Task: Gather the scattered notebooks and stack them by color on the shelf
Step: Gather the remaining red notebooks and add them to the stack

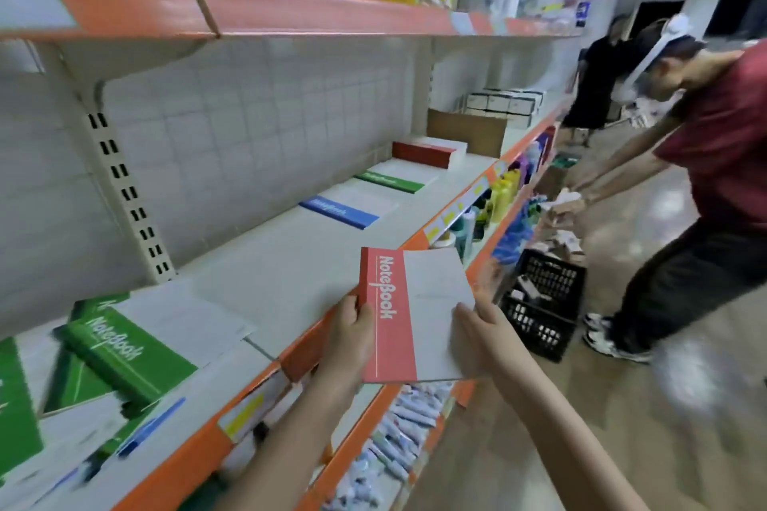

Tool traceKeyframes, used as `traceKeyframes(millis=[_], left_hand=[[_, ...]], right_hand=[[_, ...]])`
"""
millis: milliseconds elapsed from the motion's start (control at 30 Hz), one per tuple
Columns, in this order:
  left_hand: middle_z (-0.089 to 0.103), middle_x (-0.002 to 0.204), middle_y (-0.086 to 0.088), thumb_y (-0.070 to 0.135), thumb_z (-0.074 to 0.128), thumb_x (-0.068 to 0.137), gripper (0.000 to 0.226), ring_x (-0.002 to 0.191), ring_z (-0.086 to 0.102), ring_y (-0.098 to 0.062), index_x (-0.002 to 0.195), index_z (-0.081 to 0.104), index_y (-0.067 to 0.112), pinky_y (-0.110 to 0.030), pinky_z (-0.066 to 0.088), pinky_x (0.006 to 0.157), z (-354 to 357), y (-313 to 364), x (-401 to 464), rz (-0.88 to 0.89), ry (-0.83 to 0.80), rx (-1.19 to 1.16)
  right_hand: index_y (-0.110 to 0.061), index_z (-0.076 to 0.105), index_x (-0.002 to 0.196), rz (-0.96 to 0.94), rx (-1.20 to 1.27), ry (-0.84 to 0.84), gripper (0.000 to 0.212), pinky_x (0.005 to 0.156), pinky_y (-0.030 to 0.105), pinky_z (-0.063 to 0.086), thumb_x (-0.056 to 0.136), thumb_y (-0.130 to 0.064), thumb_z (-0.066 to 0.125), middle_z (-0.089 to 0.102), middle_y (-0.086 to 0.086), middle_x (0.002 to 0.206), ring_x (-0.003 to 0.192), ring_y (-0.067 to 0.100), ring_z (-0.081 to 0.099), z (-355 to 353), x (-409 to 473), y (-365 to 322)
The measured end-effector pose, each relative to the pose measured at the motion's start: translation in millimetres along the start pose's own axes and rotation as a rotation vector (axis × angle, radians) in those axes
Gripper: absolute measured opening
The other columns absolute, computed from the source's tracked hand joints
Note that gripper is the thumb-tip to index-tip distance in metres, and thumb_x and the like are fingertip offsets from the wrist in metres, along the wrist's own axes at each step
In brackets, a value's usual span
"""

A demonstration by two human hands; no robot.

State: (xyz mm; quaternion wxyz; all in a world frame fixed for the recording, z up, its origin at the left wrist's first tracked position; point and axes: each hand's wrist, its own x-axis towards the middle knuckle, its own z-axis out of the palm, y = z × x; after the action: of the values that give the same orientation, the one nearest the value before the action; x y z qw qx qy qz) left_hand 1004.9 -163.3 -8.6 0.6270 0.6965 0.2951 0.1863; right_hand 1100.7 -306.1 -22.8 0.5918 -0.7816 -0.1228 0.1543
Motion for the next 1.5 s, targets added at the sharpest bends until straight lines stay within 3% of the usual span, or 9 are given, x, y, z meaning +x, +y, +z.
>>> traceKeyframes(millis=[167,333,500,567,700,900,1100,1267,1500], left_hand=[[0.070,0.099,-0.003,0.033,0.041,0.099,0.017,0.086,0.069,-0.020,0.102,0.056,0.026,-0.038,0.055,0.079,40,0,34,-0.018,-0.079,0.022],[0.070,0.100,0.002,0.043,0.043,0.097,0.024,0.088,0.070,-0.017,0.109,0.055,0.027,-0.036,0.056,0.077,82,12,82,-0.027,-0.139,0.033],[0.067,0.107,-0.011,0.030,0.042,0.099,0.025,0.096,0.065,-0.028,0.109,0.056,0.012,-0.045,0.052,0.090,128,42,155,-0.016,-0.095,0.062],[0.067,0.104,-0.012,0.029,0.041,0.099,0.022,0.092,0.066,-0.028,0.105,0.054,0.012,-0.042,0.054,0.085,144,53,186,-0.031,-0.107,0.035],[0.066,0.102,-0.014,0.023,0.038,0.100,0.019,0.083,0.065,-0.026,0.105,0.051,0.010,-0.030,0.051,0.066,172,71,238,-0.019,-0.092,0.052],[0.066,0.098,-0.011,0.022,0.036,0.101,0.018,0.082,0.066,-0.024,0.108,0.050,0.013,-0.027,0.051,0.061,206,88,292,-0.009,-0.106,0.061],[0.067,0.099,-0.014,0.021,0.039,0.099,0.019,0.088,0.066,-0.029,0.106,0.054,0.010,-0.035,0.051,0.073,230,94,342,0.001,-0.050,0.063],[0.067,0.092,-0.010,0.022,0.042,0.098,0.014,0.084,0.065,-0.029,0.098,0.054,0.015,-0.041,0.052,0.078,250,97,389,0.006,0.067,0.083],[0.068,0.094,-0.001,0.034,0.039,0.100,0.018,0.084,0.067,-0.020,0.105,0.052,0.022,-0.030,0.050,0.066,290,113,449,-0.007,0.182,0.020]], right_hand=[[-0.004,0.056,0.107,0.043,0.030,0.024,0.024,0.070,0.029,0.038,0.098,-0.021,0.042,0.057,0.009,0.092,0.082,0.019,0.052,-27,36,12],[-0.013,0.050,0.089,0.050,-0.029,0.091,0.016,0.056,0.024,0.031,0.096,-0.025,0.041,0.048,0.003,0.083,0.072,0.014,0.045,-54,93,18],[-0.011,0.052,0.095,0.001,-0.131,0.090,0.020,0.070,0.031,0.038,0.097,-0.027,0.040,0.055,0.012,0.098,0.088,0.022,0.053,-77,170,3],[-0.005,0.052,0.104,-0.015,-0.135,0.091,0.026,0.074,0.032,0.038,0.098,-0.026,0.039,0.054,0.017,0.109,0.099,0.028,0.053,-86,201,-6],[-0.015,0.036,0.074,0.000,-0.126,0.135,0.027,0.058,0.028,0.028,0.097,-0.027,0.040,0.037,0.002,0.079,0.069,0.014,0.037,-101,259,-18],[-0.011,0.045,0.089,0.012,-0.122,0.113,0.020,0.058,0.027,0.032,0.098,-0.027,0.038,0.045,0.003,0.085,0.074,0.015,0.042,-120,323,-25],[-0.020,0.035,0.071,0.010,-0.148,0.090,0.029,0.062,0.026,0.031,0.098,-0.032,0.039,0.039,-0.004,0.073,0.068,0.013,0.040,-128,383,-27],[-0.014,0.030,0.076,-0.029,-0.076,-0.014,0.026,0.046,0.016,0.029,0.098,-0.022,0.039,0.031,-0.002,0.074,0.063,0.012,0.030,-132,444,-36],[-0.015,0.034,0.080,-0.128,-0.137,-0.166,0.020,0.060,0.031,0.026,0.096,-0.023,0.040,0.033,0.001,0.079,0.071,0.015,0.032,-152,545,-48]])
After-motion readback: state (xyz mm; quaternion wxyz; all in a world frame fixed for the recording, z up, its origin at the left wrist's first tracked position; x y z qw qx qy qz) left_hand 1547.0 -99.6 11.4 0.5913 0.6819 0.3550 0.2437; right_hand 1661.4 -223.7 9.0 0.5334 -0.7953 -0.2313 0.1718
